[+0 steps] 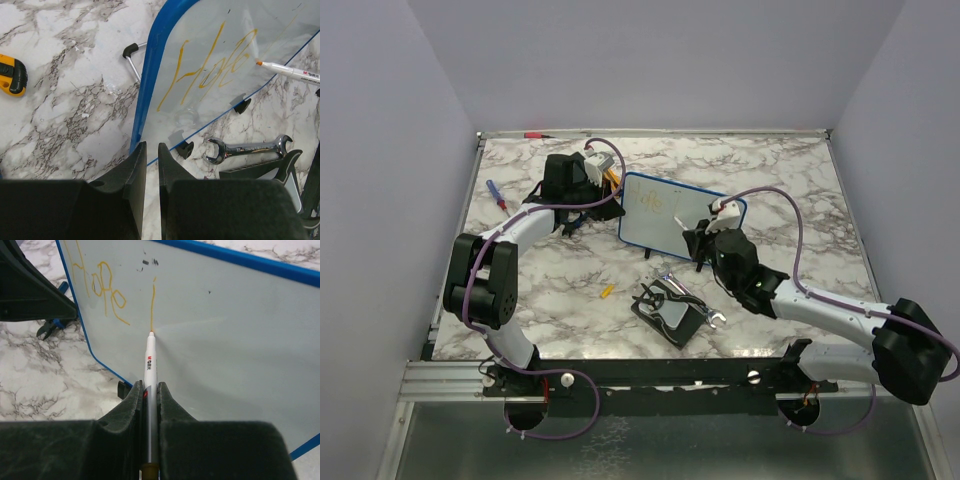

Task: Write a sentence on the whiteboard

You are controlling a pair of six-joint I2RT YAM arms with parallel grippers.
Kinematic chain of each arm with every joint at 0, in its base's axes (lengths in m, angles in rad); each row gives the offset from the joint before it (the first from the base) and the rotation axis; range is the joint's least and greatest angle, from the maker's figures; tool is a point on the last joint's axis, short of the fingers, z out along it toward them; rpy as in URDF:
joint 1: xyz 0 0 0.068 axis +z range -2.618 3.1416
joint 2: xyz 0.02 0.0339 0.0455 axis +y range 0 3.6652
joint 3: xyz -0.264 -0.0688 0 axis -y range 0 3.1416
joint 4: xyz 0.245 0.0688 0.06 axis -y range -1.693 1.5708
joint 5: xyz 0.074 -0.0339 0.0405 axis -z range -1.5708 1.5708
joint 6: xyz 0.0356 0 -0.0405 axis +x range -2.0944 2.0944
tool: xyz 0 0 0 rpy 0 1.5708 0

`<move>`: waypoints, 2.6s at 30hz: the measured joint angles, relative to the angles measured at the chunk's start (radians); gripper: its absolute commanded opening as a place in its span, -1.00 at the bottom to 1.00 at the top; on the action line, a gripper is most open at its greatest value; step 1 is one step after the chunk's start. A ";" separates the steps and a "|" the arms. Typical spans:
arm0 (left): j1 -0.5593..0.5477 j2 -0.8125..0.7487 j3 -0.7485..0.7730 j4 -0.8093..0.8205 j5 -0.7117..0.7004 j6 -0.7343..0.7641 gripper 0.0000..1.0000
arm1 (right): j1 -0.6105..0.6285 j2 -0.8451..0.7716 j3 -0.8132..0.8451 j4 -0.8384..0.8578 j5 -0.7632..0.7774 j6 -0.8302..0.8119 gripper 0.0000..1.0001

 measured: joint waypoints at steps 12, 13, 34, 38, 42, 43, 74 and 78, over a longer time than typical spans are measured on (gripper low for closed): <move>0.000 0.000 0.000 0.000 0.000 0.000 -0.69 | 0.000 -0.058 -0.006 -0.004 -0.025 0.006 -0.99; 0.000 0.000 0.000 0.000 0.000 0.000 -0.69 | 0.000 -0.070 -0.006 -0.003 -0.025 0.006 -0.99; 0.000 0.000 0.000 0.000 0.000 0.000 -0.69 | 0.000 -0.055 -0.006 -0.003 0.032 -0.025 -1.00; 0.000 0.000 0.000 0.000 0.000 0.000 -0.69 | 0.000 -0.047 -0.006 -0.002 0.039 -0.030 -0.99; 0.000 0.000 0.000 0.000 0.000 0.000 -0.69 | 0.000 -0.037 -0.006 0.005 0.043 -0.031 -1.00; 0.000 0.000 0.000 0.000 0.000 0.000 -0.69 | 0.000 -0.036 -0.006 0.006 0.044 -0.031 -0.99; 0.000 0.000 0.000 0.000 0.000 0.000 -0.69 | 0.001 -0.013 -0.020 0.005 0.044 0.019 -0.99; 0.000 0.000 0.000 0.000 0.000 0.000 -0.68 | 0.001 -0.013 -0.020 0.005 0.044 0.020 -1.00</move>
